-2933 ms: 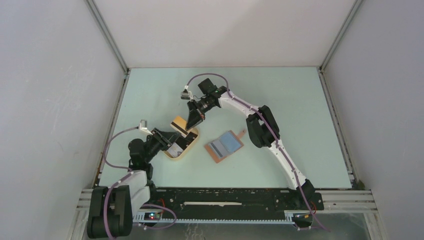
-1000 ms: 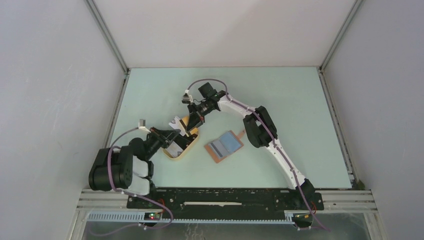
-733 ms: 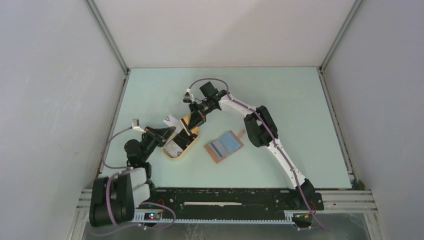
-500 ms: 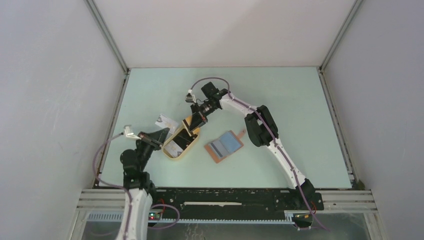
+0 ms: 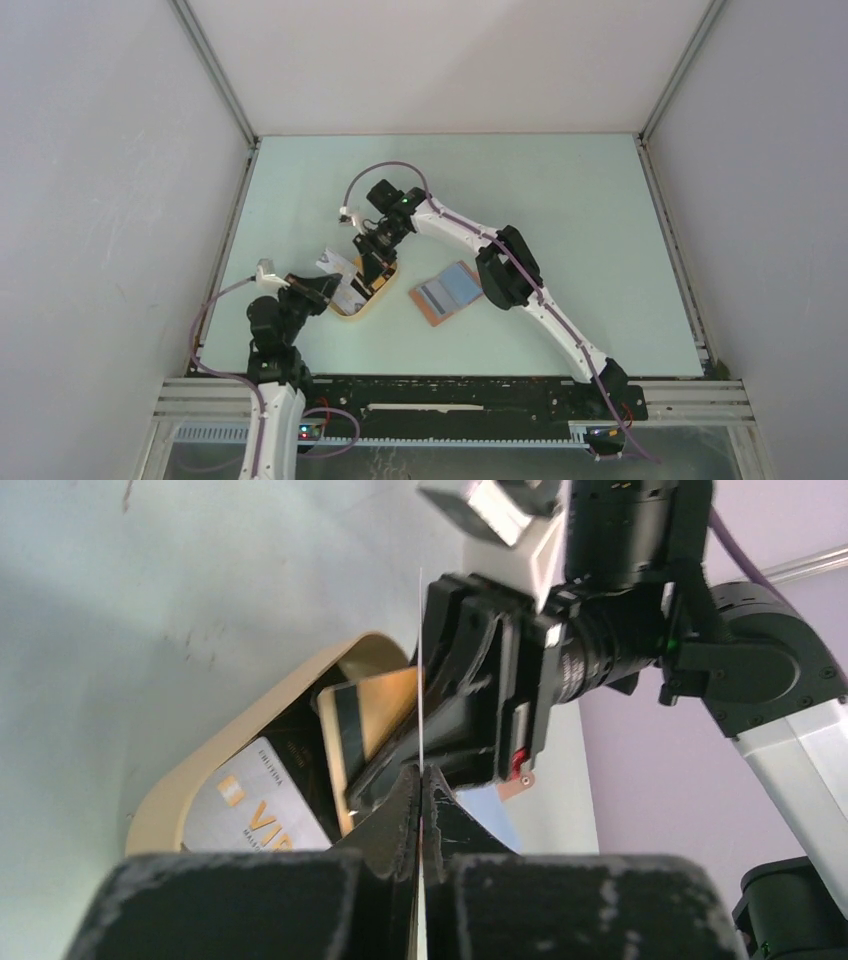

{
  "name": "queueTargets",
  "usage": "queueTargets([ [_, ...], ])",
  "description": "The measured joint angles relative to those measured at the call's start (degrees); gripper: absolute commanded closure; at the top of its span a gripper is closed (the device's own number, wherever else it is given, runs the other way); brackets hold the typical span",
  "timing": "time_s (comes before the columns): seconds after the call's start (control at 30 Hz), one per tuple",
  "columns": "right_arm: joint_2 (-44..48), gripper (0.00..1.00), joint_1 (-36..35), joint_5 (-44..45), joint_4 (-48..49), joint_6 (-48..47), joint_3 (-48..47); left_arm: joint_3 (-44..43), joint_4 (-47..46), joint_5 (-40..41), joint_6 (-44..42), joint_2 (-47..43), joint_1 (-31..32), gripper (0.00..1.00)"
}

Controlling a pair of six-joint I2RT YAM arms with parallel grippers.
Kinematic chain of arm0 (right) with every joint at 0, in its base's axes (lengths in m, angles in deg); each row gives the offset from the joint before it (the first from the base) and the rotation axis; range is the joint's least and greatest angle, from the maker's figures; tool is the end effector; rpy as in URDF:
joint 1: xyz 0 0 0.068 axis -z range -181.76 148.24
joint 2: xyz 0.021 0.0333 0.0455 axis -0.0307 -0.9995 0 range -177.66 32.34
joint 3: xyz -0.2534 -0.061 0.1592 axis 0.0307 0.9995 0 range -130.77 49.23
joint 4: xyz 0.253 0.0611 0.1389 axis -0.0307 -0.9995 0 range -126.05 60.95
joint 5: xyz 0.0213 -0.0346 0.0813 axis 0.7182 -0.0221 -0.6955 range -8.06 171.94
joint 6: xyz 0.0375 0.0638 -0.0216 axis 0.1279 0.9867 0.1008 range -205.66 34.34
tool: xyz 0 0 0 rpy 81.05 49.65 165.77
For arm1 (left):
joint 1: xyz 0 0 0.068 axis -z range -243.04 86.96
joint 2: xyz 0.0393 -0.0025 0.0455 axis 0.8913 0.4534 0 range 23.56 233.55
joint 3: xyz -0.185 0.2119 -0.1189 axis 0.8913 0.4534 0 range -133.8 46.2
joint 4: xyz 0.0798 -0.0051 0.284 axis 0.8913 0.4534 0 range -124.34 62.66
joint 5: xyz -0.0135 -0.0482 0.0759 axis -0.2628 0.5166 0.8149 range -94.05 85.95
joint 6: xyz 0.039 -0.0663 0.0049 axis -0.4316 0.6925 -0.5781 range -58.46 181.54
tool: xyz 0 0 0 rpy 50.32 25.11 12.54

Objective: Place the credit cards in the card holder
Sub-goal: Place the credit card in the storage box, then insert the credit card into the card holder.

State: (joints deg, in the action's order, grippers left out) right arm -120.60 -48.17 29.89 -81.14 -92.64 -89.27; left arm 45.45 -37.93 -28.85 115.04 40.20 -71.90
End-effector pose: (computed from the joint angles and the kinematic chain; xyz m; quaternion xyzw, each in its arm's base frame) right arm 0.3879 0.4826 0.1321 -0.4750 0.7460 0.4660 0.0271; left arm 0.1542 -0.0037 0.1512 -0.2786 0.7205 -0.3873 0.5033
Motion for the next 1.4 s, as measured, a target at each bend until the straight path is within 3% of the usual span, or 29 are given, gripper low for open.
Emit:
queueTargets([
  [0.2, 2.64, 0.44, -2.01, 2.58, -2.23, -6.05, 1.90, -1.20, 2.45, 0.20, 0.00, -5.25, 0.07, 1.00],
  [0.27, 4.52, 0.38, -1.92, 4.26, -2.62, -7.39, 3.34, -1.81, 2.95, 0.09, 0.00, -5.25, 0.11, 1.00],
  [0.57, 11.19, 0.38, -0.09, 11.04, -3.85, -10.84, 4.31, -3.91, 5.42, -3.69, 0.22, -7.28, 0.61, 1.00],
  [0.73, 25.38, 0.39, 3.39, 12.11, -3.30, -13.90, 19.12, -5.73, 4.35, -7.56, 0.52, -8.07, 3.65, 1.00],
  [0.9, 52.28, 0.32, 8.59, 13.64, 0.50, -17.68, 44.06, -7.45, 0.09, -6.25, 0.46, -9.01, 16.50, 1.00],
  [1.03, 74.84, 0.01, 10.99, 13.81, 7.06, -19.47, 59.98, -7.54, -5.29, -0.83, -1.16, -8.02, 31.52, 1.00],
  [1.2, 95.89, 0.01, 20.06, 1.20, 18.64, -15.98, 76.08, -7.54, -14.38, 11.72, -8.35, -0.96, 54.03, 1.00],
  [1.3, 99.34, 0.05, 24.55, -6.40, 26.16, -10.25, 83.65, -7.54, -21.16, 19.63, -12.83, 6.54, 63.12, 1.00],
  [1.4, 97.59, 0.08, 27.10, -12.20, 32.00, -3.58, 90.44, -7.82, -27.52, 24.85, -15.43, 15.54, 66.60, 1.00],
])
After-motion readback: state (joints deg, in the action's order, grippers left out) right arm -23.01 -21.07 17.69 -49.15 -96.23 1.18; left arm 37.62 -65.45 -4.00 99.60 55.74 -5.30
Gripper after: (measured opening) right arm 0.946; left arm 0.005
